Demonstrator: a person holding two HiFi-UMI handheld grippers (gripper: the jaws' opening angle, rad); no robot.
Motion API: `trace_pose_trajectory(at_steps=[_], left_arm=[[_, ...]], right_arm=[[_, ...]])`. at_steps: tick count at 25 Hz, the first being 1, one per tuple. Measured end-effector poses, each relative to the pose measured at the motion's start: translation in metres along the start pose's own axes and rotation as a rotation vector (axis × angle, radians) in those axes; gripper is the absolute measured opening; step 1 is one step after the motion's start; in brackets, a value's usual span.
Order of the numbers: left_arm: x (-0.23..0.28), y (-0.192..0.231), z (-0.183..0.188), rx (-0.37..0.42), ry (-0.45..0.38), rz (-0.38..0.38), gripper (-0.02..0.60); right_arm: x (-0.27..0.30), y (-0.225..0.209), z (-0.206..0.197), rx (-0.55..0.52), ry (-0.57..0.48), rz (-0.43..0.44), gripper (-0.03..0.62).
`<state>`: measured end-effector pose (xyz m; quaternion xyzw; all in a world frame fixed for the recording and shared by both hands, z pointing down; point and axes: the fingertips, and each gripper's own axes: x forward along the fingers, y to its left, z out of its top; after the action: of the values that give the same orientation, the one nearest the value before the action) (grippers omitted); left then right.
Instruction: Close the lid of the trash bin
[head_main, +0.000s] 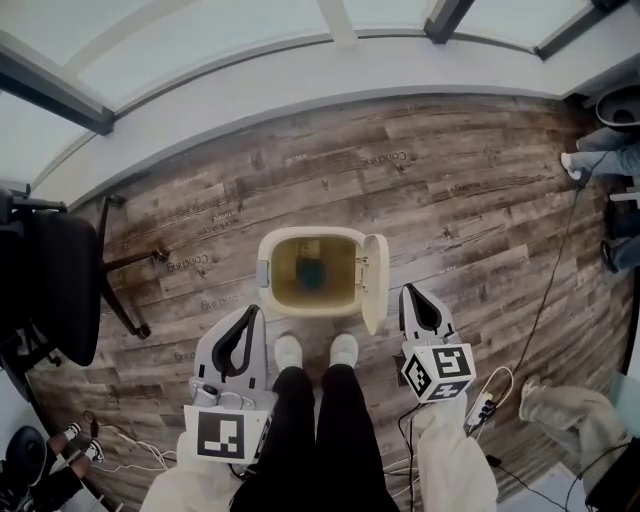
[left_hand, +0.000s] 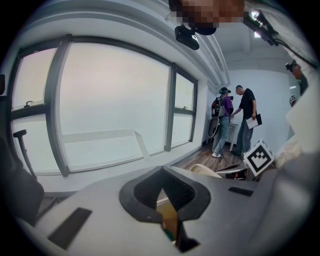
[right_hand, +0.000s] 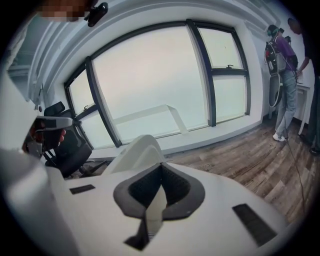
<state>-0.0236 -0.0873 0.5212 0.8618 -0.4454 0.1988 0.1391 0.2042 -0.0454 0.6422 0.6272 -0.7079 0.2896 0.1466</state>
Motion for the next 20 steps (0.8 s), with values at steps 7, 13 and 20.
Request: trace_pose_trajectory(at_steps=[7,13,20], left_arm=[[0.003,0.000,-0.002,-0.001,0.001,-0.007,0.008],[0.001,0.004,-0.005,-0.012,0.003,-0.002,0.008],[-0.006,0.024,-0.009,-0.034,0.004,0.018,0.008]], right_arm=[[0.009,0.004,-0.009,-0.006,0.023,0.015,0.023],[0.017,0.026,-0.013,-0.035,0.046,0.063,0.023],[0.032,0.061,-0.015,-0.055,0.065,0.107,0.023]])
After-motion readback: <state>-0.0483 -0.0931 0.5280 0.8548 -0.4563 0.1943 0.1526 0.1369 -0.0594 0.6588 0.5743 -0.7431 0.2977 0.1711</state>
